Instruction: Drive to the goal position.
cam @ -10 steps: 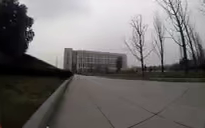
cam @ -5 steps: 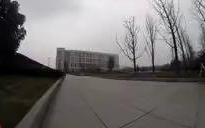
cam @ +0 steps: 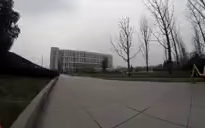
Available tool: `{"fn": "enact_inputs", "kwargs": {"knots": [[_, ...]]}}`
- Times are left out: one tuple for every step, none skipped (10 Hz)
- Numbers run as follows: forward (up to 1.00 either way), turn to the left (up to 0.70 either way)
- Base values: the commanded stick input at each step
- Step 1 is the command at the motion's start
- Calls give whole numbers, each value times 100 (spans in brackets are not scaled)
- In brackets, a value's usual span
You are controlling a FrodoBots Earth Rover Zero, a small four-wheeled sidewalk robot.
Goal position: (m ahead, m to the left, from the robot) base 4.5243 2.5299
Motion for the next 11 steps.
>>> {"fn": "enact_inputs", "kwargs": {"knots": [[1, 0], [30, 0], [59, 0], [70, 0], [70, 0], [70, 0], [70, 0], [70, 0], [70, 0], [70, 0], [70, 0]]}}
